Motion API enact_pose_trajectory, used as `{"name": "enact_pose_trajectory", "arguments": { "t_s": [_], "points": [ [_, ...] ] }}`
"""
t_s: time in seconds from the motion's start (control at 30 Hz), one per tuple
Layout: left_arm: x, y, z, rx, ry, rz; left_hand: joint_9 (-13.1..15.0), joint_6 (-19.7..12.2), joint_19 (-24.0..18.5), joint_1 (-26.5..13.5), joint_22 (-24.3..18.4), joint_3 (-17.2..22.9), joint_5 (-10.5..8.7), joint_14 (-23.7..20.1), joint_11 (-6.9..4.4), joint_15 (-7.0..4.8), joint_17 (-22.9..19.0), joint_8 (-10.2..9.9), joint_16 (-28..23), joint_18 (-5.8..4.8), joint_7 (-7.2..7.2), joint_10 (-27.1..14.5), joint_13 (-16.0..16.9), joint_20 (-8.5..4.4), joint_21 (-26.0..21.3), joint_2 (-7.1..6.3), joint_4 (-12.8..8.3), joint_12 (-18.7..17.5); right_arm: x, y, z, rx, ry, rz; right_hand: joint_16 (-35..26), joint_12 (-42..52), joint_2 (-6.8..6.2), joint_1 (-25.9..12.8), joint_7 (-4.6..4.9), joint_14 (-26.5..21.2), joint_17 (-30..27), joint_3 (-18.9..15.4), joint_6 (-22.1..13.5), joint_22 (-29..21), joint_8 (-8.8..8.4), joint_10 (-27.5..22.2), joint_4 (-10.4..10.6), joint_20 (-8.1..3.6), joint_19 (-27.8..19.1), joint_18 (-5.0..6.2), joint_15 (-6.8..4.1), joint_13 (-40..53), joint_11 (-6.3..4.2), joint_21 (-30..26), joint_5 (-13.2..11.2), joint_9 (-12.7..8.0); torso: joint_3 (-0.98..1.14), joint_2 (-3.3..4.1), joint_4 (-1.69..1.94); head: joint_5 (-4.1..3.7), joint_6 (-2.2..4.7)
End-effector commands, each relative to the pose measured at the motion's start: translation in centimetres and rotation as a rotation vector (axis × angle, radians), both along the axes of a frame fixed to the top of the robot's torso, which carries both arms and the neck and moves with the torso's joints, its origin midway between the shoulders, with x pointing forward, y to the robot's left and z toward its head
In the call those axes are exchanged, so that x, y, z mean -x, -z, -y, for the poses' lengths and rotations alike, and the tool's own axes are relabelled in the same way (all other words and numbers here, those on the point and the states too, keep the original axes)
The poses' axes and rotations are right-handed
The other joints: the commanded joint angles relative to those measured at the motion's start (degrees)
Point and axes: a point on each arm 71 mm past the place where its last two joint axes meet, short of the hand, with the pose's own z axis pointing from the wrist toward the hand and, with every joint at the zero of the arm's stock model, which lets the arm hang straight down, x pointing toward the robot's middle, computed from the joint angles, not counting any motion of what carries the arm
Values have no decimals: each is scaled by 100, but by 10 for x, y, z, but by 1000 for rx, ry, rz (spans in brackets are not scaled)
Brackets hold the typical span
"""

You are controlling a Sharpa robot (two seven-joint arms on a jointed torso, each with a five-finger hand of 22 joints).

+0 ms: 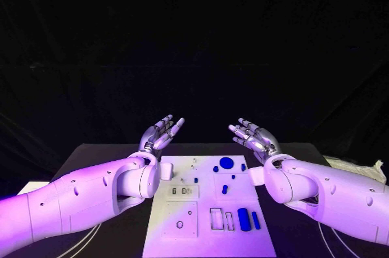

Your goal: Assemble the parts on the task board

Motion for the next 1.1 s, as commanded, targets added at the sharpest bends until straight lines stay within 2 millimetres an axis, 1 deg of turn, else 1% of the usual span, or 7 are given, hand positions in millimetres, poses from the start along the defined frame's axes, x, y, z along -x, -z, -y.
{"name": "enact_pose_trajectory", "arguments": {
  "t_s": [0.03, 0.13, 0.23, 0.33, 0.43, 0.77, 1.1],
  "points": [
    [0, -3, 5, 27, 67, 32, 22, 195, 90, 328, 32, 35, 30, 238, 46, 25, 35, 58, 65, 95, 559, 219, 24, 105, 63, 29, 77, 36, 1, 1, -12, 43, -193, -11, 207, 176, 34, 743, 849, 1273, 108, 115, 811, 192, 153, 1095, -418, 48, 1114, 228, 14, 96, 69, 401, -260, 88, 0, 0, -2, 0, 0],
    [0, -3, 5, 27, 67, 32, 51, 493, 532, 451, 128, 39, 22, 968, 152, 97, 130, 104, 224, 56, 629, 666, 63, 114, 235, 74, 62, 99, 1, 0, -13, 52, -216, -13, 402, 379, 32, 971, 770, 2651, 178, 195, 1705, 292, 285, 2472, -598, 33, 1903, 348, -105, 172, -33, 692, -384, 158, 0, 0, -2, 0, 0],
    [1, -5, -11, 30, 56, 49, 133, 1334, 2338, 624, 503, 19, 21, 2449, 269, 105, 300, 263, 614, 48, 666, 1903, 156, 85, 958, 142, 28, 306, -12, -7, 10, 194, -126, 144, 568, 556, 25, 1106, 645, 3562, 216, 300, 2758, 350, 466, 3402, -721, 25, 2433, 533, -289, 207, -199, 923, -439, 242, -24, 89, -4, -51, -70],
    [4, -7, -16, 33, 55, 54, 233, 2372, 3236, 744, 677, -23, 10, 3203, 81, -123, 374, 483, 868, 246, 667, 3305, 246, 61, 1409, 191, -27, 559, -13, -10, 13, 264, -128, 194, 595, 554, -10, 1127, 578, 3955, 198, 423, 3431, 360, 514, 3764, -784, -28, 2741, 574, -399, 175, -312, 1048, -487, 251, -23, 144, -1, -67, -64],
    [8, -10, -21, 38, 60, 54, 307, 3516, 3933, 877, 768, -93, 5, 3918, -79, -344, 455, 697, 1026, 294, 541, 4019, 242, -96, 1718, 230, -107, 664, -15, -15, 16, 349, -134, 253, 547, 451, -77, 1095, 517, 4309, 187, 647, 3851, 341, 464, 4084, -839, -131, 3032, 580, -492, 165, -395, 1141, -521, 221, -17, 240, 10, -108, -59],
    [27, -25, -31, 63, 111, 37, 242, 4216, 4877, 1057, 889, -216, 5, 4966, -359, -678, 859, 683, 1177, 297, 336, 4944, 267, -431, 2108, 296, -235, 624, -19, -35, 20, 649, -183, 419, 462, 238, -371, 1035, 406, 4994, 199, 1224, 4273, 388, 323, 4660, -988, -404, 3685, 577, -716, 174, -529, 1452, -638, 220, -11, 566, 88, -197, 65],
    [47, -43, -23, 114, 176, 31, 217, 4277, 4912, 1081, 894, -265, 6, 4992, -367, -684, 994, 586, 1072, 278, 328, 5024, 255, -461, 2120, 303, -260, 488, -25, -47, 20, 995, -225, 492, 654, 213, -658, 1027, 221, 6079, 229, 1302, 4612, 1045, 298, 5186, -1030, -850, 4714, 545, -1099, 186, -754, 2715, -762, 236, -48, 895, 257, -382, 206]
  ]
}}
